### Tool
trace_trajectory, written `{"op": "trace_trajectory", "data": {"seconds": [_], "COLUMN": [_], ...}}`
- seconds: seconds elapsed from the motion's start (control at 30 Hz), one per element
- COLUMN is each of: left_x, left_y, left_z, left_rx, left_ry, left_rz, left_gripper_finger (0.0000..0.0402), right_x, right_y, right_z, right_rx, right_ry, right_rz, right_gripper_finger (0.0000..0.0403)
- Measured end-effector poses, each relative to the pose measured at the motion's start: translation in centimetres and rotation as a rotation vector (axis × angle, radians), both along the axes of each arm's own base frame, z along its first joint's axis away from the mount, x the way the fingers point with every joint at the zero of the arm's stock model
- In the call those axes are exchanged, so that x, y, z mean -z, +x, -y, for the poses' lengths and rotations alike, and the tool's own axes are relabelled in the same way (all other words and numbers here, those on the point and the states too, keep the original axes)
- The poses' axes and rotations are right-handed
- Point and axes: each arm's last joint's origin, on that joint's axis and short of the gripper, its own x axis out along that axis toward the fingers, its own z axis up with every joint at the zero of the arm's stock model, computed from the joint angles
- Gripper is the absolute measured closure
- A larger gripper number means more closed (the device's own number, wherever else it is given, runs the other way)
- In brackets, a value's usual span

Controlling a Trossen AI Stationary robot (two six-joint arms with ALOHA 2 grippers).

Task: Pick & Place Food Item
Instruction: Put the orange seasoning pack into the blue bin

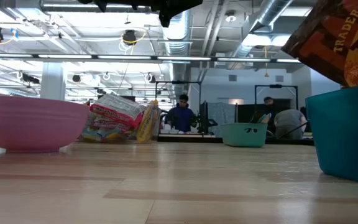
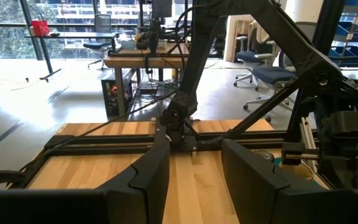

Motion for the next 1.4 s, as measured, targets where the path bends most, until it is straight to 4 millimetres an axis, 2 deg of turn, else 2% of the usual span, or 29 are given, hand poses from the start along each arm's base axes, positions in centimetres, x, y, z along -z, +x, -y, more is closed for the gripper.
{"op": "trace_trajectory", "data": {"seconds": [0.5, 1.13, 1.4], "left_x": [0.00, 0.00, 0.00], "left_y": [0.00, 0.00, 0.00], "left_z": [0.00, 0.00, 0.00], "left_rx": [0.000, 0.000, 0.000], "left_ry": [0.000, 0.000, 0.000], "left_rz": [0.000, 0.000, 0.000], "left_gripper_finger": [0.0262, 0.0262, 0.0262], "right_x": [0.06, 0.14, 0.13], "right_y": [0.65, 0.45, 0.45], "right_z": [0.58, 0.27, 0.26], "right_rx": [0.016, -0.016, -0.016], "right_ry": [-0.015, 0.021, 0.022], "right_rz": [-0.015, -0.048, -0.047], "right_gripper_finger": [0.0403, 0.0403, 0.0376]}}
